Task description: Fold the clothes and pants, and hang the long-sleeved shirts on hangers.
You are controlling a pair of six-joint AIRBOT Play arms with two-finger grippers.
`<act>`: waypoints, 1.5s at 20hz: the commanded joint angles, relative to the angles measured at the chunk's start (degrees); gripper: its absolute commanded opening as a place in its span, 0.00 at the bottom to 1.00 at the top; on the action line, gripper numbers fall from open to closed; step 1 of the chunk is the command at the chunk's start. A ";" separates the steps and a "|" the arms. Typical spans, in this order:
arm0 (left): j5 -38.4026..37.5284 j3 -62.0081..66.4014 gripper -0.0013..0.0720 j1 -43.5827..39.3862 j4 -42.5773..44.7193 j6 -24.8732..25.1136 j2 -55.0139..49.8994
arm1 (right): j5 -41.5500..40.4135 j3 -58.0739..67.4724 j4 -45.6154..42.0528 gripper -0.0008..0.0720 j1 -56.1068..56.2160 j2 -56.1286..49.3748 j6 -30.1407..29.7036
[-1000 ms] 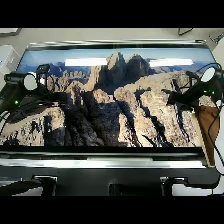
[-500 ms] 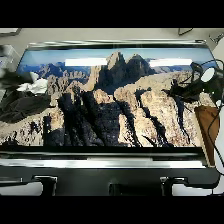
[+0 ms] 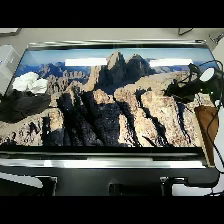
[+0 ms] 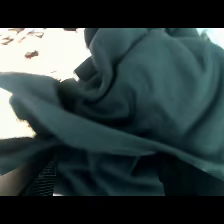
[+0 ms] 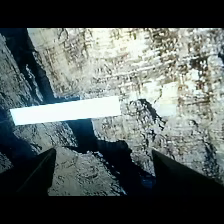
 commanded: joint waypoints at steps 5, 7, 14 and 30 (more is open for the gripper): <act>6.86 0.11 0.99 -4.42 -13.79 10.45 -10.78 | 11.13 -0.02 4.59 0.93 0.07 -0.02 3.65; 5.77 0.11 0.53 -5.05 -13.75 10.38 -11.34 | 14.71 -0.02 4.70 0.93 0.07 -0.02 5.05; 5.27 0.13 0.06 -5.25 -15.10 10.34 3.54 | 20.92 -0.02 5.07 0.93 0.07 -0.02 6.23; 3.19 -8.07 0.06 -75.14 20.00 -15.85 51.84 | 19.30 0.00 0.00 0.93 0.04 20.65 -4.72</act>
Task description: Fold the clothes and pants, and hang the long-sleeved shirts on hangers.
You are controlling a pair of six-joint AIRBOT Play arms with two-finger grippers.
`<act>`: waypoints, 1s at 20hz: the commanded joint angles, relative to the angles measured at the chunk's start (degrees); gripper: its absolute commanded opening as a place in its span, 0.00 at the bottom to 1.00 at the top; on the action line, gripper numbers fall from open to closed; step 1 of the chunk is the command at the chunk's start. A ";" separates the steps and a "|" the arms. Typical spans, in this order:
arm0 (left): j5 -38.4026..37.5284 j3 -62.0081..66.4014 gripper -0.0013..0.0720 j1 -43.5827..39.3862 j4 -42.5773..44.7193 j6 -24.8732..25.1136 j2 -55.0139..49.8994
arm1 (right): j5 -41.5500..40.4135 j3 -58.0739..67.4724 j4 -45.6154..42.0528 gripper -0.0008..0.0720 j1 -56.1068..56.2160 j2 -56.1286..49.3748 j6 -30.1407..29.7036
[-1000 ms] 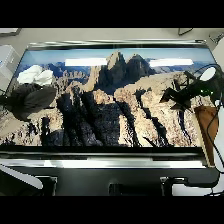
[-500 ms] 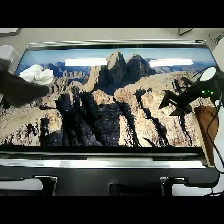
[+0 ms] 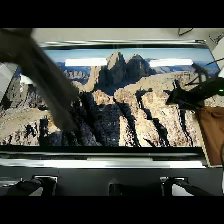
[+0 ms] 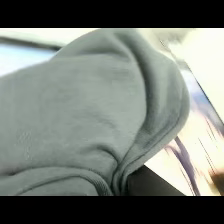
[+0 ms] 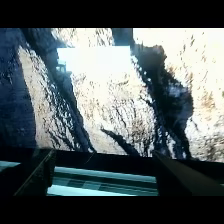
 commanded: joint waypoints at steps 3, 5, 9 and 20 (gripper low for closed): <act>2.82 -13.90 0.06 -27.54 26.69 -25.70 0.59 | -2.86 0.00 -1.25 0.93 0.04 10.64 -0.87; 3.65 -21.18 0.06 -29.03 26.64 -30.95 -2.32 | -1.16 0.00 -0.66 0.93 0.04 12.59 -0.24; 3.63 -32.48 0.08 -26.34 22.73 -33.90 -11.04 | 1.60 -0.09 -0.50 0.93 0.04 13.05 0.59; -17.81 -28.70 0.99 21.53 -13.09 13.99 -14.64 | -9.05 -22.53 -0.52 0.98 0.04 11.06 3.45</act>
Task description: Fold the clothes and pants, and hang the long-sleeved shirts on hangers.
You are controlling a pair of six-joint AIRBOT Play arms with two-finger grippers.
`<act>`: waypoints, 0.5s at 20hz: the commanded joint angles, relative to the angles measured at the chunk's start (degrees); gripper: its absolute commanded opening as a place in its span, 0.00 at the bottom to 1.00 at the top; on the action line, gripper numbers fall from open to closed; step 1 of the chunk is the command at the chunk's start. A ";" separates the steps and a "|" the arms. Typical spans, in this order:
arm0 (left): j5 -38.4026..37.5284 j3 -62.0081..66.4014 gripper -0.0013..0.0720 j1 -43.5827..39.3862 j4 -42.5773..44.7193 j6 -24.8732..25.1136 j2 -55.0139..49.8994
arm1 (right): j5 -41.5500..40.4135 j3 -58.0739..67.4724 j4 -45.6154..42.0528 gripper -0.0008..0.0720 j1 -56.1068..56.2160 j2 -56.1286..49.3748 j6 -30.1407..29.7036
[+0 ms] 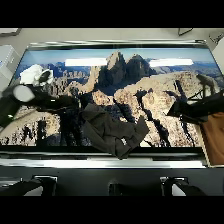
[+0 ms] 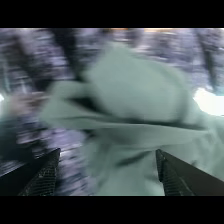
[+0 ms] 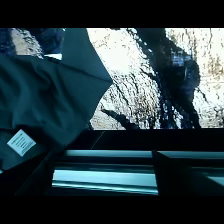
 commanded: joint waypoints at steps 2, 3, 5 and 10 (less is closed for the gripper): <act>-14.78 -8.04 0.99 16.26 -11.37 13.62 0.24 | -9.53 -11.50 1.11 0.98 0.04 -2.12 0.59; -13.44 -11.85 0.99 16.28 -13.88 14.69 0.59 | -10.67 -13.27 1.68 0.98 0.04 -3.30 0.52; -6.99 -19.69 0.99 14.01 -22.56 16.46 0.74 | -11.30 -15.69 3.56 0.98 0.04 -6.60 -1.01; 8.72 -32.13 0.99 1.44 -34.84 19.78 0.31 | -12.04 -16.28 5.73 0.98 0.04 -12.83 -4.28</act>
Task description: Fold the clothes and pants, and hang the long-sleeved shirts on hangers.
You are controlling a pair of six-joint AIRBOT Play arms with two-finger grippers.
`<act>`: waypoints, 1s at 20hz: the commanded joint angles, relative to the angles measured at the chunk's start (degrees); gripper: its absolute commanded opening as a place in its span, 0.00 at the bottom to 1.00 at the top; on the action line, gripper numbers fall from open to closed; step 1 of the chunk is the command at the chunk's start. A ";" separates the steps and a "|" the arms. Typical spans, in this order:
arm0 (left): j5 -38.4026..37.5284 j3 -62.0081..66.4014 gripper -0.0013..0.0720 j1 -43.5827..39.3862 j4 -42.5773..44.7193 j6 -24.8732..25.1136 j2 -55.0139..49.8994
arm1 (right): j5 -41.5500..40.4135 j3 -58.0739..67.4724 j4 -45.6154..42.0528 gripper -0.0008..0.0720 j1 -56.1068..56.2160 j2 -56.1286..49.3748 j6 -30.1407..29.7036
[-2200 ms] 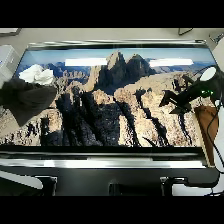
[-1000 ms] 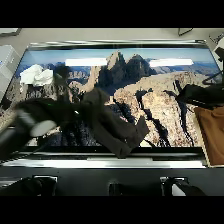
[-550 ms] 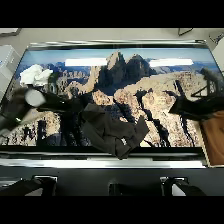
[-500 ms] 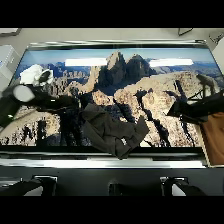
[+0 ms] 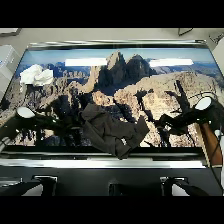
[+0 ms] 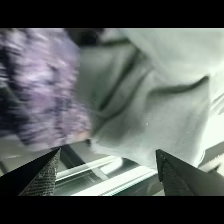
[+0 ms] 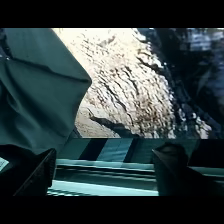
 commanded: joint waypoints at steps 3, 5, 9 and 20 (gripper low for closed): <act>10.97 -9.22 0.99 -9.57 -7.15 3.19 -0.17 | -3.52 -1.01 1.22 0.98 0.04 -3.85 -3.26; 13.77 -9.79 0.99 -12.33 -7.82 3.17 -0.37 | -4.92 -1.01 1.60 0.98 0.04 -4.13 -3.26; 20.90 -9.77 0.98 -17.57 -12.55 3.17 -2.49 | -4.98 -1.01 2.75 0.98 0.04 -5.84 -3.30; 23.85 -9.64 0.06 -20.13 -14.40 3.23 -3.32 | -6.08 -4.33 8.96 0.95 0.07 -9.73 -3.74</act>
